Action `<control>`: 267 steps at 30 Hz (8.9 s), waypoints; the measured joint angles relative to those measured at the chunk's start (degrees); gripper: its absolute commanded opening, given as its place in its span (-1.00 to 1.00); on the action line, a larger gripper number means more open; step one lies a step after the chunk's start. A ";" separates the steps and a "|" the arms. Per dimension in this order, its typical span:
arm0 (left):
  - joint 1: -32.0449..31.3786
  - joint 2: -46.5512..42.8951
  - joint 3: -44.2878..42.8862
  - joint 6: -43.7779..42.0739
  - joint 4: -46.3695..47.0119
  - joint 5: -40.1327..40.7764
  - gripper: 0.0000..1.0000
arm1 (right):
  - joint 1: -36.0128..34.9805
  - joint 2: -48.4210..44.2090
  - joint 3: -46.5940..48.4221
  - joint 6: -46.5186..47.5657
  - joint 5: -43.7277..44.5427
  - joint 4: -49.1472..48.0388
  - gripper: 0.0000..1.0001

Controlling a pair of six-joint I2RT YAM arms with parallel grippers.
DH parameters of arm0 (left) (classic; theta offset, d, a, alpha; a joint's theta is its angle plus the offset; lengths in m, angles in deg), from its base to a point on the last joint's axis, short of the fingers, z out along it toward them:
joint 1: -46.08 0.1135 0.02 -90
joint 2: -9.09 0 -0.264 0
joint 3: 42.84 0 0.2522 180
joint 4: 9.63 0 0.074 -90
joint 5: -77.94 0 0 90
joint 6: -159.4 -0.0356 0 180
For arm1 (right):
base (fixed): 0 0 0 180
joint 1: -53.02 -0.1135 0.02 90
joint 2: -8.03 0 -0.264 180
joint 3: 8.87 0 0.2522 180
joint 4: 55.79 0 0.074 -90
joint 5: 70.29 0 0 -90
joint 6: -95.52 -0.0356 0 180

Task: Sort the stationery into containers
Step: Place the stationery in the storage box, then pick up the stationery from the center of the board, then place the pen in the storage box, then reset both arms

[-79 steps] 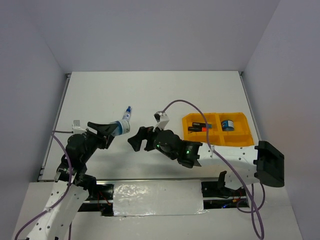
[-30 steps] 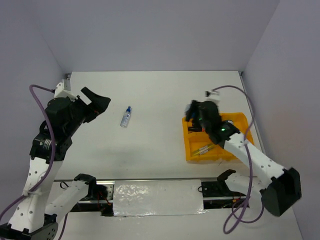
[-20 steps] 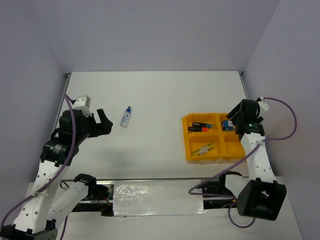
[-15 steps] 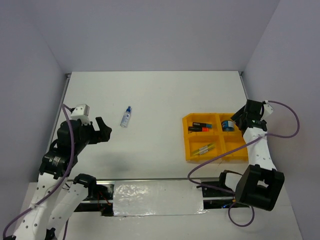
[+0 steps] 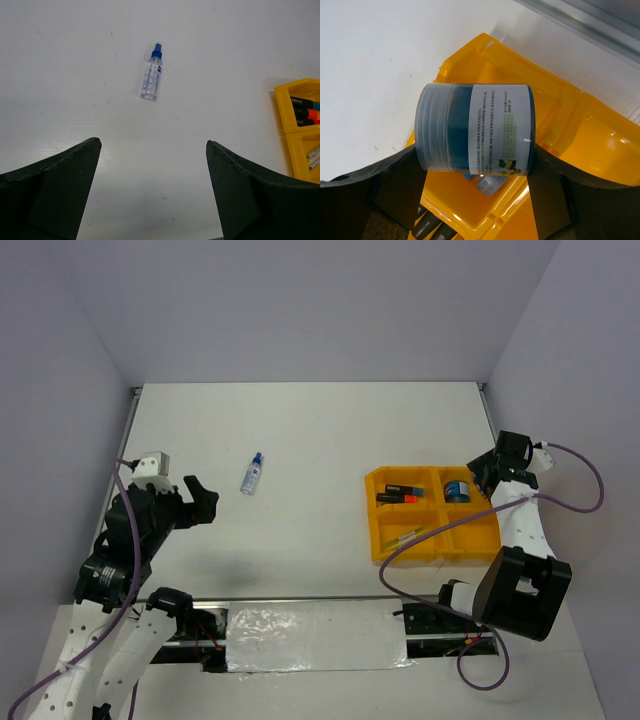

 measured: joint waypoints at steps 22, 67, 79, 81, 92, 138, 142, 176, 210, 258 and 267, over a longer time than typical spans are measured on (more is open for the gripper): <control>-0.33 -1.84 0.00 0.02 0.24 1.62 0.99 | -0.55 1.09 4.26 -21.68 4.96 11.04 -0.84; -0.33 -1.99 0.00 0.00 0.26 1.64 0.98 | -4.31 8.96 8.07 -25.07 4.52 11.91 1.00; -0.33 -1.75 0.00 0.04 0.26 2.36 0.99 | -4.44 8.41 10.99 -22.99 1.51 11.91 1.00; -0.31 -0.94 0.00 0.04 0.26 2.60 0.99 | -5.11 6.93 11.98 -20.35 -0.59 11.56 0.99; -0.20 28.55 -0.33 7.74 6.08 1.05 0.99 | -32.06 -8.90 21.07 7.26 -20.70 5.25 0.98; -21.29 34.03 14.12 20.85 65.11 -23.45 -1.00 | -50.25 -32.44 -17.68 -7.87 -30.05 -25.88 0.99; -21.33 38.97 18.18 27.67 78.53 -30.42 -1.00 | -56.54 -26.38 -14.49 -8.63 -24.68 -29.16 0.99; -21.14 36.61 1.62 21.53 53.09 -22.69 0.99 | -44.52 -17.16 -13.42 -9.27 -19.76 -28.06 -1.00; -20.17 12.00 -1.86 -0.33 -0.13 12.57 0.99 | 16.74 -35.01 -18.08 6.47 -21.64 7.37 -0.92; -12.26 12.98 -1.90 1.73 -1.86 19.32 0.99 | 0.90 -24.96 -10.75 12.35 -28.61 4.17 1.00; -6.47 14.19 -12.85 3.74 -9.66 28.44 0.99 | -32.22 -30.25 11.02 21.33 -14.88 6.93 0.99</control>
